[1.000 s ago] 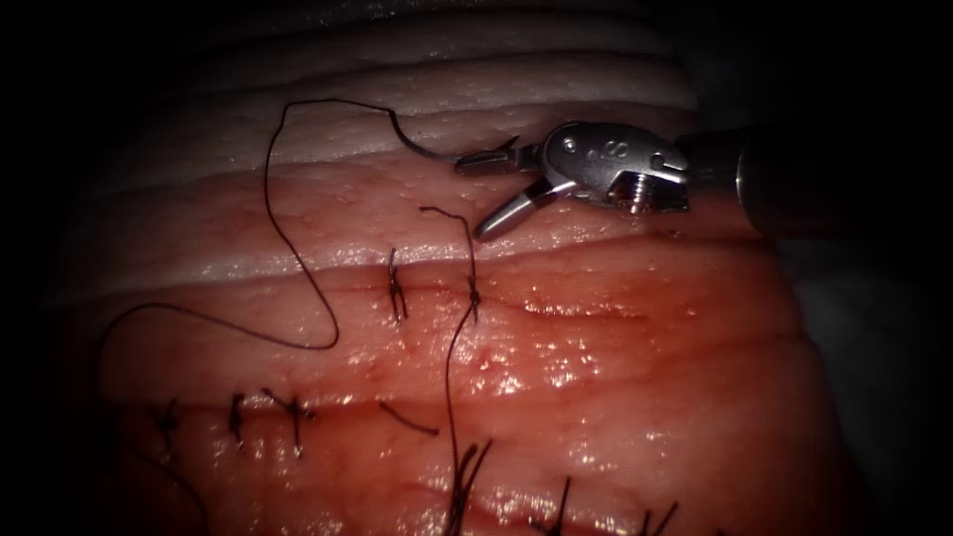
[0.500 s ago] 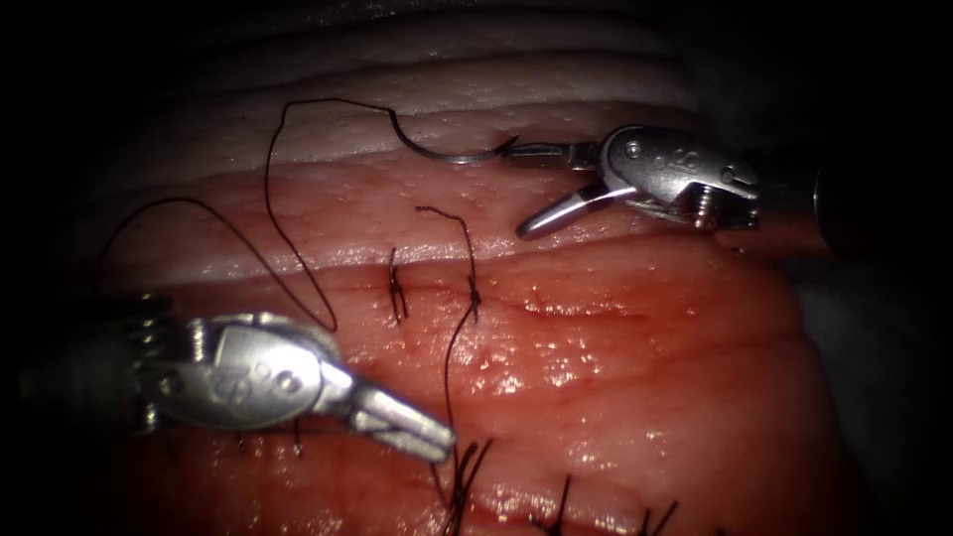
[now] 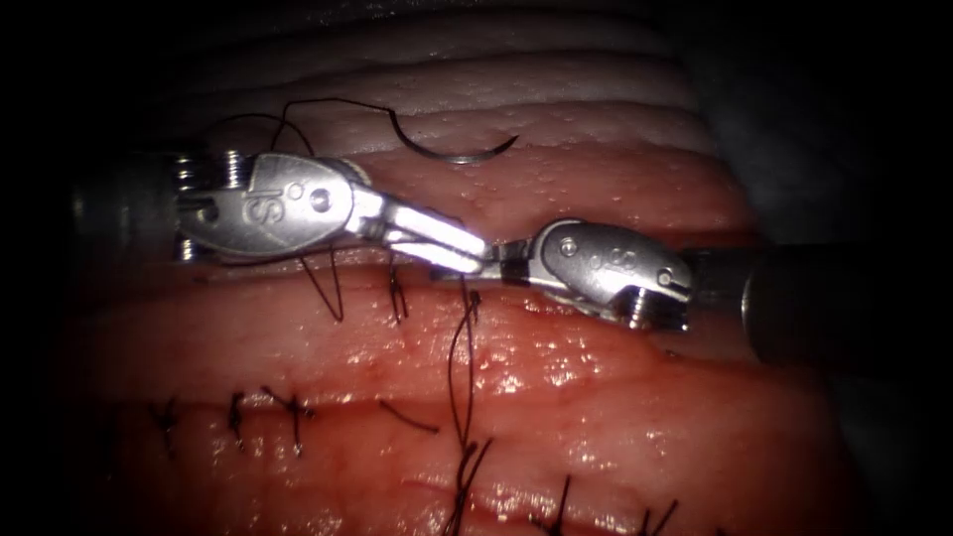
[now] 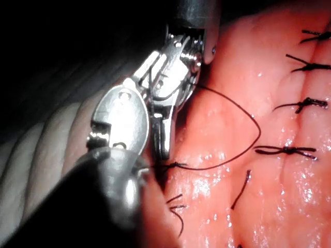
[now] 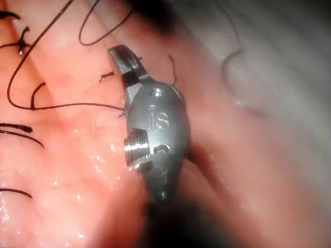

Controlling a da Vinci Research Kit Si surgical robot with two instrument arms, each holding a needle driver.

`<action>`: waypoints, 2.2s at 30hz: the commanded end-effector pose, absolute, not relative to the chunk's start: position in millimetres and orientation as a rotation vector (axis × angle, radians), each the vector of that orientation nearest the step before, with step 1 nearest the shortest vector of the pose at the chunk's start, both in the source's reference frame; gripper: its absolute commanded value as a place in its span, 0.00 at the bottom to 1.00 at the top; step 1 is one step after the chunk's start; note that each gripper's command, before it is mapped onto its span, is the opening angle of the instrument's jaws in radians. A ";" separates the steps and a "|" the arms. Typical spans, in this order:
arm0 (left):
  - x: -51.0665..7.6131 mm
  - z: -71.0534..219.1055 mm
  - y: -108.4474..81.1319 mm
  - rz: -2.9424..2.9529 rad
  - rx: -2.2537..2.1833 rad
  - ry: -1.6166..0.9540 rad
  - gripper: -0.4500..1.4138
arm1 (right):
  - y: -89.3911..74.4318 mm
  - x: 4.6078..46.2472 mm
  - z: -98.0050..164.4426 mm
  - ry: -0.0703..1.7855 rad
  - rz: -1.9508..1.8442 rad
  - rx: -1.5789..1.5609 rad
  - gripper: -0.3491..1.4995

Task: Wound Closure
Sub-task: Wrap right hand once counter-clockwise with suture, then fetch tail of suture with right needle holder

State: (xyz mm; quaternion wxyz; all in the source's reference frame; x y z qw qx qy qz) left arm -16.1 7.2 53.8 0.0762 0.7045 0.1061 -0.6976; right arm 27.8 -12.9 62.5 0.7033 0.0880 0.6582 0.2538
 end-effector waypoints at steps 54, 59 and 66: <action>-13.7 69.5 -1.9 -2.292 2.110 0.266 0.00 | -14.0 30.7 60.5 0.979 1.007 -0.196 0.00; -13.7 69.1 -2.2 -2.296 2.111 0.272 0.00 | -13.8 31.8 60.6 0.798 0.936 -0.189 0.15; -13.7 69.0 -2.3 -2.296 2.111 0.272 0.00 | -13.6 33.4 61.7 0.619 0.822 -0.185 0.52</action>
